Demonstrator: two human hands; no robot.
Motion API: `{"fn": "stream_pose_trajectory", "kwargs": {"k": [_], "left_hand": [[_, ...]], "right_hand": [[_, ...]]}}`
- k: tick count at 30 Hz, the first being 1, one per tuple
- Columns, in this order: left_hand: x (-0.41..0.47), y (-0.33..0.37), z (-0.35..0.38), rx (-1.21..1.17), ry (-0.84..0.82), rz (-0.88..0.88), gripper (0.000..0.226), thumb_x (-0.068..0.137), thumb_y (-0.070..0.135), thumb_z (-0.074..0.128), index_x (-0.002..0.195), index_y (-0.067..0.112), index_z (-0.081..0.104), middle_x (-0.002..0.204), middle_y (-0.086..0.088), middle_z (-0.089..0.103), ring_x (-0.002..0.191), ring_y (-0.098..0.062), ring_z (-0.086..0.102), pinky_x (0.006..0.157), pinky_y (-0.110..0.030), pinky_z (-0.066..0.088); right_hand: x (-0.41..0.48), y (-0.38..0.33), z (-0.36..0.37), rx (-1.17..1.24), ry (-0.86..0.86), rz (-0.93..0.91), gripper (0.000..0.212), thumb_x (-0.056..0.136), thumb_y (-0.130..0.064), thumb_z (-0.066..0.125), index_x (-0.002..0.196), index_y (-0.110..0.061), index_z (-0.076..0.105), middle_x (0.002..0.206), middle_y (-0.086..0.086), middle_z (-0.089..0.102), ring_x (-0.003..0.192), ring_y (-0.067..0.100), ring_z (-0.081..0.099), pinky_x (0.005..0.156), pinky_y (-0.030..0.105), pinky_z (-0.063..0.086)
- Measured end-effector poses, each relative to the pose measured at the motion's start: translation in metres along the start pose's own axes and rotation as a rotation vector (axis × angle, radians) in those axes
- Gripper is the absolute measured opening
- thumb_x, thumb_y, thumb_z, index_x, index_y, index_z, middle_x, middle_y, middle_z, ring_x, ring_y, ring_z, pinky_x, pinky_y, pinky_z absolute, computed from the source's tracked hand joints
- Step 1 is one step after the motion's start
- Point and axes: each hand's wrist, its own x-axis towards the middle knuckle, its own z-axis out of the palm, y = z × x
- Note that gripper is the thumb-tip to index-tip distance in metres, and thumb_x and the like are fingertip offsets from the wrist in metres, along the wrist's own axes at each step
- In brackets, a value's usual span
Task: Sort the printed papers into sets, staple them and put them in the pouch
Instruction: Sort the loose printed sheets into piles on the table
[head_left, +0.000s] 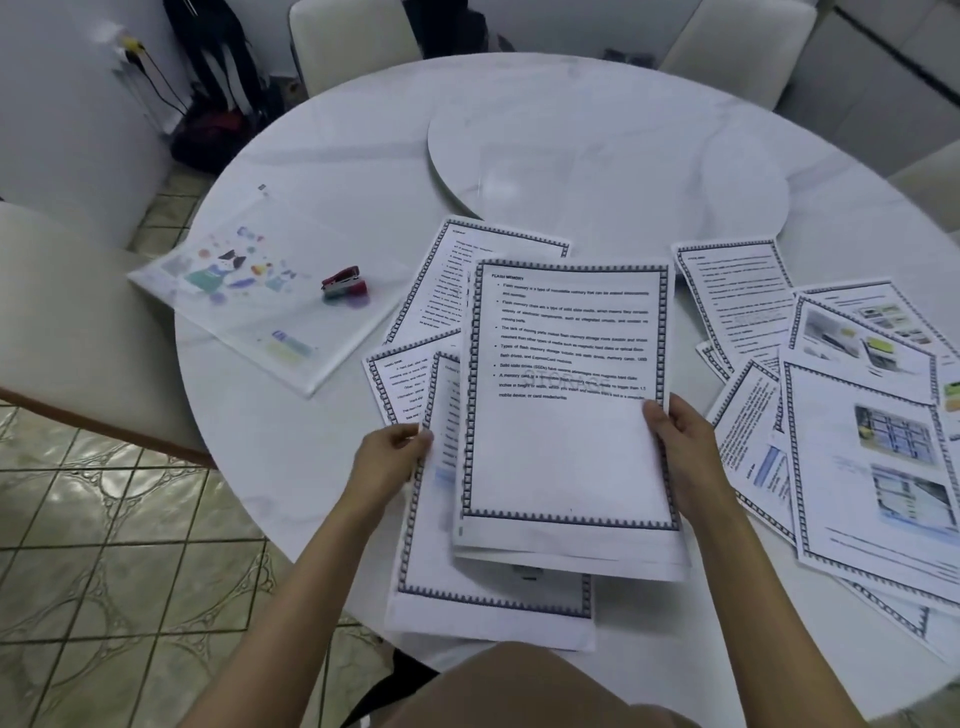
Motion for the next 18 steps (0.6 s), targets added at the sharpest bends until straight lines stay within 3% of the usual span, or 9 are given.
{"fn": "stream_pose_trajectory", "kwargs": {"k": [2, 4, 6, 8, 9, 11, 15, 18], "left_hand": [[-0.004, -0.004, 0.006, 0.117, -0.080, 0.045, 0.015, 0.091, 0.018, 0.055, 0.086, 0.007, 0.064, 0.075, -0.003, 0.061, 0.065, -0.015, 0.054, 0.058, -0.023, 0.040], [-0.008, -0.008, 0.011, 0.246, -0.053, 0.148, 0.023, 0.092, 0.016, 0.052, 0.073, 0.002, 0.053, 0.064, -0.005, 0.049, 0.060, -0.016, 0.043, 0.056, -0.026, 0.030], [-0.012, -0.007, 0.014, 0.294, -0.012, 0.252, 0.026, 0.094, 0.014, 0.048, 0.068, 0.011, 0.043, 0.058, 0.000, 0.042, 0.055, -0.013, 0.037, 0.051, -0.021, 0.026], [-0.012, -0.004, 0.014, 0.225, -0.022, 0.305, 0.016, 0.096, 0.016, 0.045, 0.084, 0.015, 0.056, 0.069, 0.001, 0.057, 0.065, -0.011, 0.050, 0.058, -0.011, 0.035], [-0.011, -0.004, 0.014, 0.180, -0.032, 0.309, 0.019, 0.097, 0.018, 0.044, 0.102, 0.012, 0.061, 0.087, -0.002, 0.066, 0.080, -0.015, 0.059, 0.072, -0.014, 0.042], [-0.013, 0.003, 0.012, 0.075, -0.046, 0.309, 0.032, 0.098, 0.020, 0.041, 0.125, 0.010, 0.055, 0.117, -0.006, 0.064, 0.109, -0.020, 0.059, 0.094, -0.029, 0.044], [-0.021, 0.018, 0.017, -0.133, -0.070, 0.303, 0.032, 0.099, 0.021, 0.038, 0.127, 0.015, 0.054, 0.122, 0.003, 0.062, 0.114, -0.011, 0.057, 0.100, -0.030, 0.044], [-0.021, 0.020, 0.024, -0.227, -0.081, 0.221, 0.035, 0.099, 0.034, 0.035, 0.124, 0.020, 0.054, 0.123, 0.006, 0.061, 0.116, -0.012, 0.055, 0.102, -0.035, 0.043]], "right_hand": [[-0.001, 0.003, 0.001, -0.007, 0.008, 0.013, 0.019, 0.092, -0.020, 0.052, 0.107, -0.020, 0.063, 0.091, -0.009, 0.073, 0.082, 0.010, 0.069, 0.073, 0.025, 0.058], [-0.001, 0.005, 0.001, -0.017, 0.019, 0.022, 0.020, 0.094, -0.016, 0.050, 0.110, -0.016, 0.061, 0.095, -0.005, 0.070, 0.082, 0.011, 0.068, 0.073, 0.025, 0.058], [-0.002, 0.004, -0.001, -0.027, 0.026, 0.022, 0.018, 0.095, -0.016, 0.049, 0.107, -0.017, 0.062, 0.093, -0.005, 0.071, 0.081, 0.012, 0.068, 0.072, 0.026, 0.057], [-0.004, 0.003, -0.004, -0.035, 0.020, 0.018, 0.017, 0.095, -0.016, 0.048, 0.101, -0.021, 0.063, 0.087, -0.009, 0.072, 0.078, 0.011, 0.069, 0.069, 0.025, 0.058], [-0.005, 0.003, -0.005, -0.037, 0.014, 0.017, 0.017, 0.095, -0.016, 0.048, 0.100, -0.022, 0.063, 0.085, -0.010, 0.073, 0.078, 0.010, 0.069, 0.068, 0.024, 0.058], [-0.006, 0.003, -0.005, -0.049, 0.002, 0.015, 0.018, 0.095, -0.016, 0.048, 0.099, -0.024, 0.064, 0.086, -0.011, 0.074, 0.079, 0.009, 0.070, 0.069, 0.024, 0.057], [-0.009, 0.006, 0.004, -0.078, 0.000, 0.013, 0.017, 0.095, -0.018, 0.049, 0.098, -0.024, 0.065, 0.091, -0.008, 0.074, 0.087, 0.015, 0.069, 0.077, 0.033, 0.057], [-0.012, 0.009, 0.011, -0.084, 0.007, 0.008, 0.016, 0.095, -0.017, 0.049, 0.098, -0.025, 0.063, 0.097, -0.003, 0.071, 0.091, 0.018, 0.068, 0.082, 0.035, 0.056]]}}
